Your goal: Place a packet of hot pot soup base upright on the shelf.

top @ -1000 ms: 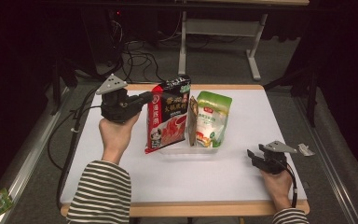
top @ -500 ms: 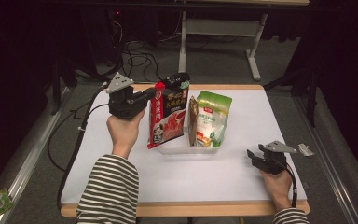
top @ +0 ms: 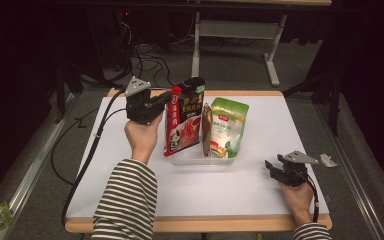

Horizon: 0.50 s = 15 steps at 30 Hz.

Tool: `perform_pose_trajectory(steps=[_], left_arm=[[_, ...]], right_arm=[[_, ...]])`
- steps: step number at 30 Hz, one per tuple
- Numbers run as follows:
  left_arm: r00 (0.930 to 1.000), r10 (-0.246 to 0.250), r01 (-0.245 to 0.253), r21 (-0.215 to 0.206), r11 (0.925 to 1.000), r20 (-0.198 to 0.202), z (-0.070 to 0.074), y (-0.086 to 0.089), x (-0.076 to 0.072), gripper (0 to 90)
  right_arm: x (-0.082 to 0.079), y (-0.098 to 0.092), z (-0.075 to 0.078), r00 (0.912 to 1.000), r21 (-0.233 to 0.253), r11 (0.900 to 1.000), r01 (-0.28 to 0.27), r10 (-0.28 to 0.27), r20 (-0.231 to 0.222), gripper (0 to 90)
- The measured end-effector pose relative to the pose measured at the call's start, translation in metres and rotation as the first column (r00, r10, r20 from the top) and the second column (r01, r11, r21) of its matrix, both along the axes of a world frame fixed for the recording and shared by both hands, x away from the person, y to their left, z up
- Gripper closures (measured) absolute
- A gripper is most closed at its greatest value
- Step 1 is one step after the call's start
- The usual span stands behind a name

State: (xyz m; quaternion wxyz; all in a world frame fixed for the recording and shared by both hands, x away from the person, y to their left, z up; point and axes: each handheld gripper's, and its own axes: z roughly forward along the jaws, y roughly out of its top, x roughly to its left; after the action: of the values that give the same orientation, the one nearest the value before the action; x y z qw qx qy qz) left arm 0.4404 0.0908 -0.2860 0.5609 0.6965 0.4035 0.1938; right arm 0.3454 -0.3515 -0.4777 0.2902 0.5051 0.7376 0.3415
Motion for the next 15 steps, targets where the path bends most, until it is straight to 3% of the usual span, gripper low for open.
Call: perform_pose_trajectory(steps=[8, 15], left_arm=[[0.9995, 0.029, -0.028, -0.022, 0.9994, 0.016, -0.009, -0.011, 0.010, 89.6], [0.9960, 0.046, -0.044, -0.029, 0.9986, 0.076, -0.016, -0.020, 0.011, 89.6]], right_arm=[[0.000, 0.003, 0.000, 1.0000, -0.020, 1.000, -0.009, 0.009, 0.002, 44.2], [-0.001, 0.003, 0.000, 1.0000, -0.016, 1.000, -0.008, 0.008, 0.000, 44.1]])
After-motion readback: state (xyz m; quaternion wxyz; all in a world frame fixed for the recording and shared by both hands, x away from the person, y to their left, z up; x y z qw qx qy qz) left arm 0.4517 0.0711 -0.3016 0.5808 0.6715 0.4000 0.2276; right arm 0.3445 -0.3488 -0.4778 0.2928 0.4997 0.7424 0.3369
